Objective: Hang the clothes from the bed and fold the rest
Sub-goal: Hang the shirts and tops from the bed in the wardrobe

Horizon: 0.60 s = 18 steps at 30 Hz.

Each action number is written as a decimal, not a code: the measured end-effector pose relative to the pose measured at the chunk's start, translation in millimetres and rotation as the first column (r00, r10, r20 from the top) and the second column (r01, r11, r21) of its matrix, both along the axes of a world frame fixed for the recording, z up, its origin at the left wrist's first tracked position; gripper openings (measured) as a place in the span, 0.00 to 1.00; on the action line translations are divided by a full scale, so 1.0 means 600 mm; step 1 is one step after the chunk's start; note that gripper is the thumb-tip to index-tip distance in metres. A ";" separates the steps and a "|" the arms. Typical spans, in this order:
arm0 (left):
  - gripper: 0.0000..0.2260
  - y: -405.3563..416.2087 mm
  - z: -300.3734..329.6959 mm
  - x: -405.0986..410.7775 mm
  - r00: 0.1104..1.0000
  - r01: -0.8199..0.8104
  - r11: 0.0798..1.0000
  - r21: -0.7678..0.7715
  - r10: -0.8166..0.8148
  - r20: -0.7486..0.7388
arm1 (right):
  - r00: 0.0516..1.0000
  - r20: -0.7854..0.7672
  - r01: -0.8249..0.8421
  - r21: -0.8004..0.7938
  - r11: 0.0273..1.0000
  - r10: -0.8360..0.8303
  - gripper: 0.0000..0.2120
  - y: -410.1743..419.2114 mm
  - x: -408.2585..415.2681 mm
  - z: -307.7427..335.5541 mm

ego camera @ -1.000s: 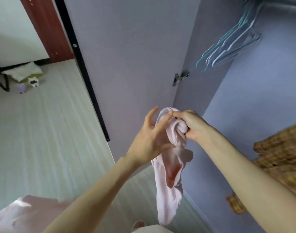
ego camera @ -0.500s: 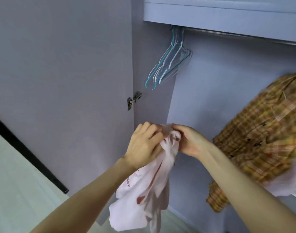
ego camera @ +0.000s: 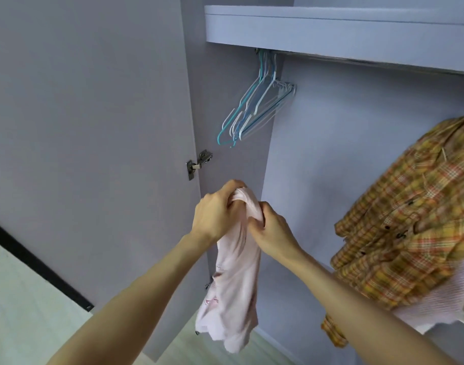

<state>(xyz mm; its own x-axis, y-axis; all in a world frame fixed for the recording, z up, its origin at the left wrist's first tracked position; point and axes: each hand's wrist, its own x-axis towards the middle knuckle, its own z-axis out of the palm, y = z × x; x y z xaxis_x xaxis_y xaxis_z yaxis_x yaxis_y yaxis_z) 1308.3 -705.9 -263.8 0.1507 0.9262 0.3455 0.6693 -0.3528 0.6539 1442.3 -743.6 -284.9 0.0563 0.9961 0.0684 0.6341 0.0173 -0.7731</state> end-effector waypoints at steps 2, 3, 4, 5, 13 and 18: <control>0.12 -0.005 0.004 -0.004 0.999 -0.042 0.999 0.006 0.042 -0.030 | 0.998 0.041 0.047 0.042 0.998 -0.049 0.09 0.004 0.003 -0.010; 0.10 -0.007 0.007 -0.003 0.998 -0.060 0.998 0.007 0.060 -0.026 | 0.997 0.055 0.049 0.035 0.998 -0.051 0.08 0.007 0.004 -0.015; 0.07 -0.008 0.011 -0.001 0.997 -0.071 0.997 0.011 0.071 -0.024 | 0.995 0.088 0.040 0.020 0.999 -0.041 0.07 0.010 0.007 -0.021; 0.05 -0.008 0.017 0.001 0.997 -0.078 0.997 0.004 0.078 -0.014 | 0.989 0.147 0.014 0.004 1.000 -0.015 0.07 0.016 0.008 -0.027; 0.12 0.012 0.058 -0.028 0.949 -0.047 0.991 -0.122 0.082 0.304 | 0.991 0.126 0.066 -0.119 0.991 -0.051 0.10 0.042 0.094 -0.090; 0.05 0.026 0.035 -0.066 0.922 -0.118 0.970 -0.214 0.187 0.340 | 0.999 0.020 -0.050 0.012 0.999 0.050 0.15 0.069 0.131 -0.074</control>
<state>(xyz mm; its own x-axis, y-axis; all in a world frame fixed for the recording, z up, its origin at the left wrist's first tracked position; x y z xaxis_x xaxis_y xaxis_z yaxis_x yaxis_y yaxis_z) 1268.4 -690.2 -242.9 -0.0976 0.9807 0.1696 0.4172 -0.1144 0.9016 1521.1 -702.1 -329.2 0.0051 0.9966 0.0817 0.6471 0.0590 -0.7601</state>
